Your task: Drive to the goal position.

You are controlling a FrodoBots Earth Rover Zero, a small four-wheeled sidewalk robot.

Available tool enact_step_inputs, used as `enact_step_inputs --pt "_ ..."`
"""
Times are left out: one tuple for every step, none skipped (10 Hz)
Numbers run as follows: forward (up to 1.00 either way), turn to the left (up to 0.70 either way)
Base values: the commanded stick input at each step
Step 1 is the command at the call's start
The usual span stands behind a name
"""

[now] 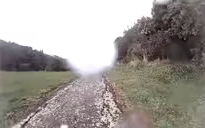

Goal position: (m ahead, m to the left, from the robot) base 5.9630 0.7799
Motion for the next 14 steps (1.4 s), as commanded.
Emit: enact_step_inputs --pt "0.70 0.00" --pt "0.70 0.00" --pt "0.70 0.00" --pt "0.70 0.00" --pt "0.70 0.00" --pt "0.70 0.00" --pt "0.70 0.00" --pt "0.70 0.00" --pt "0.70 0.00" --pt "0.70 0.00" --pt "0.70 0.00" --pt "0.70 0.00" --pt "0.70 0.00" --pt "0.70 0.00"
